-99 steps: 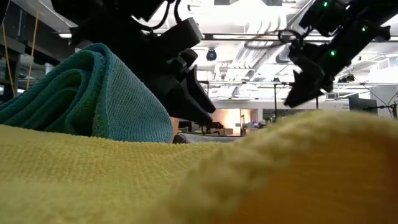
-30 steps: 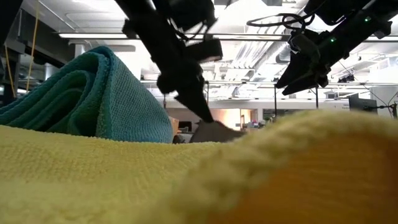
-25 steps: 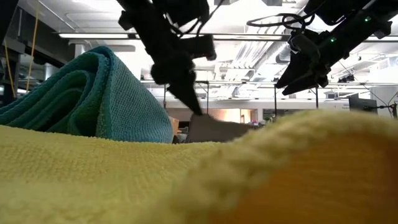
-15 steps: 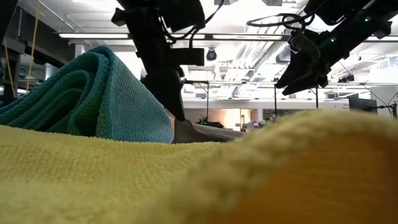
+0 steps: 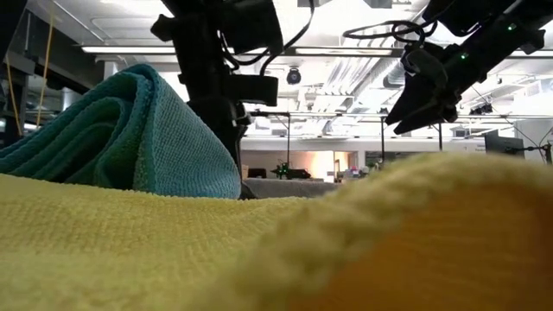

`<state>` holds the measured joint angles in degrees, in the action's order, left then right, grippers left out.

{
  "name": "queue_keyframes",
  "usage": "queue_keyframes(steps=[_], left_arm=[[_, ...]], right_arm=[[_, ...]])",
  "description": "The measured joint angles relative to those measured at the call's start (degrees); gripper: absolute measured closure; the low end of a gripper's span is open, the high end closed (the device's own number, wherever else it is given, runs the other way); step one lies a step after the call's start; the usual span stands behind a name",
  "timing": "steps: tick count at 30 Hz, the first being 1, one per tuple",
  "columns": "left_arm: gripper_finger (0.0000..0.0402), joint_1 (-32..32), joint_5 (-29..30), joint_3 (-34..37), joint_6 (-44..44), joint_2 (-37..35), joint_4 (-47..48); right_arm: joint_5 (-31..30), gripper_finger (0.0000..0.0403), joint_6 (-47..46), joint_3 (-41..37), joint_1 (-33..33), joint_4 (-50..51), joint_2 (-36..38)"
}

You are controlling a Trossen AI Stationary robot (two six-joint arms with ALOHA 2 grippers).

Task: Fold microfiber towels
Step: Fold the gray microfiber cloth

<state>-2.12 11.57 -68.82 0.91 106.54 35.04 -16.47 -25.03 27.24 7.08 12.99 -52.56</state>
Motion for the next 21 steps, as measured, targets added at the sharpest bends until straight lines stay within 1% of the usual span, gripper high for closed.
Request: queue_keyframes(steps=[6,8,10,15,19,21], left_arm=[[0.0352,0.3,-0.9,0.1,0.0,1.0,0.4],[0.0335,0.3,-0.9,-0.1,0.0,1.9,-0.8],[0.0317,0.3,-1.1,0.2,0.0,2.5,0.2],[0.0274,0.3,-0.4,0.1,-1.4,4.6,-0.2],[0.025,0.4,0.7,0.0,-2.2,4.8,-0.5],[0.0243,0.4,1.1,0.1,-2.2,4.9,-0.7]], right_arm=[[0.4,0.0167,0.0,0.0,0.0,0.2,0.0],[0.5,0.0167,0.0,0.0,0.0,0.2,0.0],[0.4,0.0167,-0.4,0.0,0.0,0.3,0.0],[0.2,0.0167,-2.2,0.0,0.1,3.2,-0.5],[0.4,0.0167,-4.7,0.1,0.9,6.9,-2.7],[0.5,0.0167,-5.1,0.0,1.4,6.1,-5.0]])
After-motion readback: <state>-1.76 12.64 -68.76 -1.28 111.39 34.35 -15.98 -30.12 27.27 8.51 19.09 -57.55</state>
